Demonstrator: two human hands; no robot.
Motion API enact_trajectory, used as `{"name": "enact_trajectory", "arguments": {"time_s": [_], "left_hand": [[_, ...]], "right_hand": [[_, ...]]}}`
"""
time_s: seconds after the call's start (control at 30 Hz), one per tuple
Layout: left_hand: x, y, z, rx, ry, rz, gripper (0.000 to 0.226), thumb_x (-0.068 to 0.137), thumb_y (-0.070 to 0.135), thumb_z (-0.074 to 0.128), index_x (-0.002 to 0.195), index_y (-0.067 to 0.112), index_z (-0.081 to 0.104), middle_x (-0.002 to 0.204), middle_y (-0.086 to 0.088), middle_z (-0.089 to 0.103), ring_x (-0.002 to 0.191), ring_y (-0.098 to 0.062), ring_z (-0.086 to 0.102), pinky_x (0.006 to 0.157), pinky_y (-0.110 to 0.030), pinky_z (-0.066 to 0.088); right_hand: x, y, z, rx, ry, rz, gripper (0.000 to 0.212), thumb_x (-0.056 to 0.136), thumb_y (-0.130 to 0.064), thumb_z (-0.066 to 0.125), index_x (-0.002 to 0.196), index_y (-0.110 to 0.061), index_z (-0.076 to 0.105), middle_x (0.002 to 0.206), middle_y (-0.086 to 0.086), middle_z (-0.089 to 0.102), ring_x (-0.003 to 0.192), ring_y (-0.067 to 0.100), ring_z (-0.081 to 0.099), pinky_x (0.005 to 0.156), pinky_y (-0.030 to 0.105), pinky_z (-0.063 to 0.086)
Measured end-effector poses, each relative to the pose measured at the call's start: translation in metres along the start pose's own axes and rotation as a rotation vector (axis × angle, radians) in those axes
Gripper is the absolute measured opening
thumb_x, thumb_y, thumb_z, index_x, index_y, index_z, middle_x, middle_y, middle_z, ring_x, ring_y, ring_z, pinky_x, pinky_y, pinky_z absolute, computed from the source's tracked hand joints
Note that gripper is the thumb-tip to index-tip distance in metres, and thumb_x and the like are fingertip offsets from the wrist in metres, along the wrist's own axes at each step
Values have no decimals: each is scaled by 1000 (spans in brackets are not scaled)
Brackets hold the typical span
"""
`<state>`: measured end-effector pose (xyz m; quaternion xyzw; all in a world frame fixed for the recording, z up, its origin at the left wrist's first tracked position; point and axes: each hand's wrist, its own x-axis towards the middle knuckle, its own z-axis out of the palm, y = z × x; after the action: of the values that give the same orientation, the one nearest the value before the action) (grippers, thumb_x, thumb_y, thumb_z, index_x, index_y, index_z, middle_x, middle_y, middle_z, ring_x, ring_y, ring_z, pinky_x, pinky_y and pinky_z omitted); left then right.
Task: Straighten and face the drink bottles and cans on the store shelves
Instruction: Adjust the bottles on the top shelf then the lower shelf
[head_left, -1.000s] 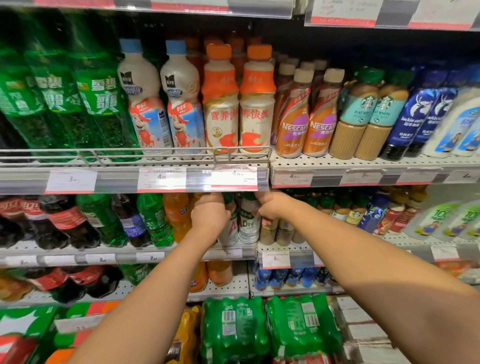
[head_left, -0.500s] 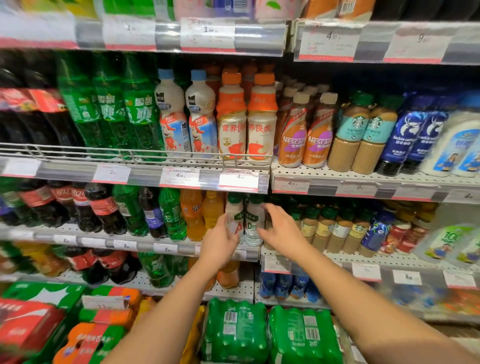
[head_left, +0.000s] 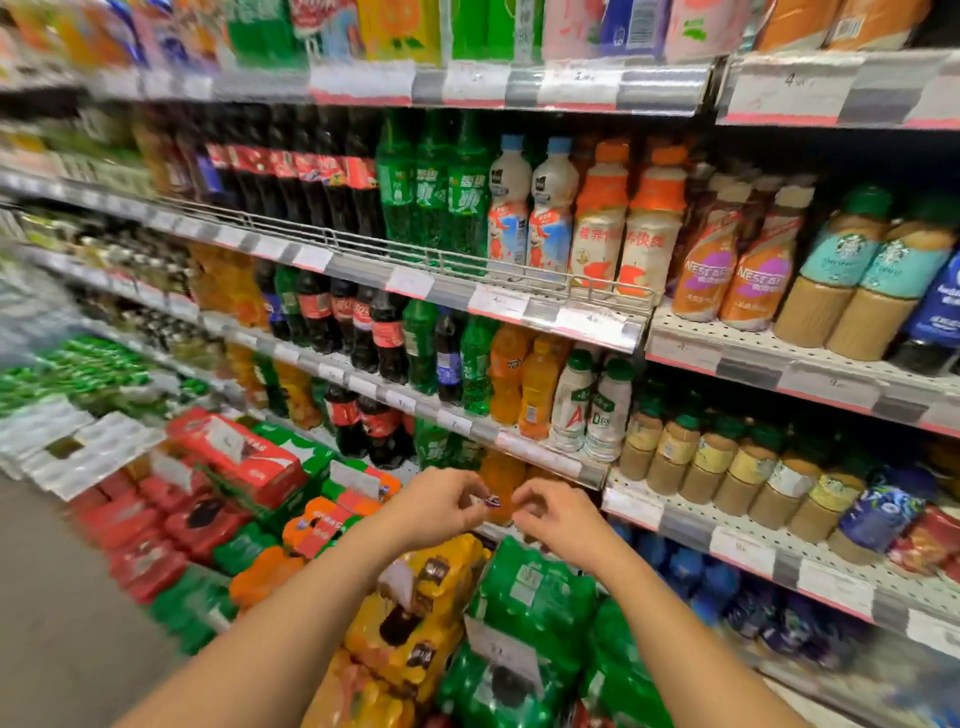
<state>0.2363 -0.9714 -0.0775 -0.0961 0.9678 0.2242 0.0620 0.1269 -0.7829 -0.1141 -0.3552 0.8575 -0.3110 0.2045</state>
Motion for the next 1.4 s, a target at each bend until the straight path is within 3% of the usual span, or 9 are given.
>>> {"name": "enact_trajectory", "arguments": {"time_s": [0.1,0.27,0.43,0.6,0.77,0.93,1.23,1.33,1.4], "left_hand": [[-31,-22,-14,33,-40,-57,39,97,48,59,130,26,61,108,8,69,95,-12,65,84,-35,55],[-69,-60,-40,33,-56,-100,42,97,52,57,130,27,59,113,6,67,99,-14,64,88,-39,55],[-91,-107,-55,23,-138,-69,49,96,55,56,135,26,57,118,2,65,105,-16,62,92,-40,53],[-112,-176,-77,-10,-152,-13,48,96,50,59,137,25,55,122,2,65,102,-14,63,84,-30,52],[-122,-241,-115,15,-174,0,50,96,55,58,139,30,53,122,5,66,104,-14,63,86,-32,54],[-121,-268,-136,-21,-128,69,47,97,52,58,138,31,53,117,10,66,102,-9,63,93,-36,53],[-74,-278,-144,-131,-95,192,43,96,56,57,136,38,54,109,20,64,94,3,63,86,-28,55],[-56,-286,-155,-87,-102,175,44,94,58,57,135,41,53,107,22,66,92,4,63,85,-28,56],[-45,-291,-164,-54,-111,150,44,94,58,57,135,41,52,106,22,65,93,3,63,86,-28,54]], "right_hand": [[-2,-28,30,22,-91,-66,19,90,-31,65,108,-30,69,91,-1,73,78,16,69,72,44,59],[-5,-75,53,-14,-236,-158,19,96,-35,66,114,-29,66,99,-4,70,81,8,67,70,27,52],[9,-121,59,-11,-155,-154,21,97,-32,66,116,-23,67,89,-3,74,76,4,72,69,26,56],[42,-167,92,59,-72,-77,22,96,-30,68,115,-20,67,88,-3,74,72,8,73,71,39,61],[57,-209,128,62,-76,5,26,98,-33,66,121,-22,62,93,5,74,65,3,66,60,24,54],[51,-227,141,-115,-126,124,42,95,-51,66,130,-29,59,109,-6,70,89,9,69,76,28,54],[166,-209,60,-233,365,149,73,97,-34,65,158,-14,32,163,7,33,145,27,38,116,40,35],[219,-202,30,-126,435,155,80,97,-33,65,161,-13,22,167,8,24,151,28,29,121,44,31],[249,-197,20,-65,467,158,77,95,-34,67,158,-14,28,160,10,34,143,32,39,114,46,39]]}}
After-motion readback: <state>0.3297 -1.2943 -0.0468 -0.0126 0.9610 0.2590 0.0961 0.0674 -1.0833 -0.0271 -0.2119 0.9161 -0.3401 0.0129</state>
